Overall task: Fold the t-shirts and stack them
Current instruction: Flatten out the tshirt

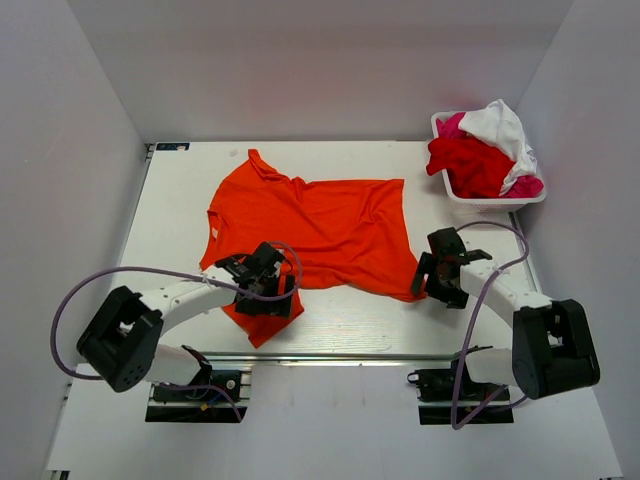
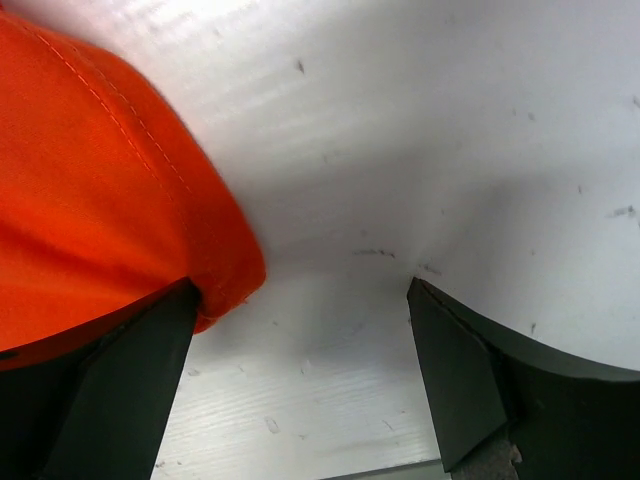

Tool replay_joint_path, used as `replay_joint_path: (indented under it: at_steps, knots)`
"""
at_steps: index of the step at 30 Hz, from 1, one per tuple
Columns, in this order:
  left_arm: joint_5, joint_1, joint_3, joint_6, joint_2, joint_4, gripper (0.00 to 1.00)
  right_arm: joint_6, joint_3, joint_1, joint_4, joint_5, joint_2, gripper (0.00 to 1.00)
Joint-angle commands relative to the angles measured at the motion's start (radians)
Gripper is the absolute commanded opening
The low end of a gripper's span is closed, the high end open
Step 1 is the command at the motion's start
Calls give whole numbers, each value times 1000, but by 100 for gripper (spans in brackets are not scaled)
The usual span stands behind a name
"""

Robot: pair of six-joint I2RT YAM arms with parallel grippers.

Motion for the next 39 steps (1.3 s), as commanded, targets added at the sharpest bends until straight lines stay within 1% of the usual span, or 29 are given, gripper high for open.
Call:
replay_joint_path:
  at_steps: [1,2,3,6,8,10,11,14,15,16,17,18,19,20,21,22,24,25,26,27,28,29,30,31,34,36,37,38,39]
  knots:
    - [101,5,-98,-78,-54,-83,100,58,-90,-2,-117,7,-51,90]
    - [115,5,-118,-89,-66,-96,100,59,-78,-5,-124,-30,-72,90]
    - [115,-4,-149,-104,-75,-96,100,56,-60,-2,-139,-13,-82,90]
    - [165,-5,-172,-149,-75,-154,100,70,-44,3,-212,14,-91,90]
    - [165,-14,-172,-171,-75,-232,100,59,-41,0,-213,-30,-114,90]
    - [188,-14,-145,-181,-75,-272,100,71,-34,4,-250,0,-137,90]
    - [188,-14,-134,-193,-88,-348,100,74,-29,0,-259,-7,-155,90]
    - [127,-5,-47,-205,-152,-491,100,56,24,3,-275,-2,-215,90]
    - [78,-5,30,-205,-172,-510,100,6,38,3,-209,-15,-247,90]
    - [49,-5,78,-190,-187,-510,100,-14,58,1,-180,-48,-260,90]
    - [14,6,171,-181,-198,-510,100,-30,77,3,-119,-85,-270,90]
    - [-32,6,214,-170,-198,-499,100,-40,84,6,-82,-96,-295,90]
    - [-121,6,252,-170,-198,-483,100,-80,107,4,-11,-122,-298,90]
    - [-194,6,314,-132,-160,-423,100,-91,114,7,58,-169,-289,90]
    - [-233,6,339,-118,-137,-386,100,-112,120,6,93,-170,-281,90]
    - [-267,6,366,-109,-106,-357,100,-122,126,6,171,-194,-265,90]
    - [-350,15,472,-69,-28,-282,100,-148,178,9,245,-261,-159,90]
    - [-364,31,506,-23,56,-260,100,-152,218,12,279,-266,-83,90]
    - [-364,40,574,11,99,-237,100,-181,265,13,302,-288,-41,90]
    - [-419,61,611,31,144,-226,100,-185,322,13,305,-294,4,90]
    - [-436,75,647,48,190,-226,100,-188,353,15,301,-297,132,90]
    - [-436,92,712,61,272,-226,100,-205,385,13,298,-308,172,90]
    - [-447,127,734,62,311,-216,100,-209,454,12,305,-314,209,90]
    - [-438,147,750,87,346,-199,100,-217,477,10,320,-323,308,90]
    - [-359,224,799,106,481,-136,100,-237,597,9,336,-332,423,90]
    - [-374,245,845,115,544,-136,100,-260,669,6,316,-331,527,90]
    - [-358,264,872,127,597,-122,100,-263,702,4,322,-331,548,90]
    - [-358,264,873,137,619,-104,100,-266,745,6,304,-323,619,90]
    - [-335,279,873,153,636,-87,100,-268,765,6,293,-320,640,90]
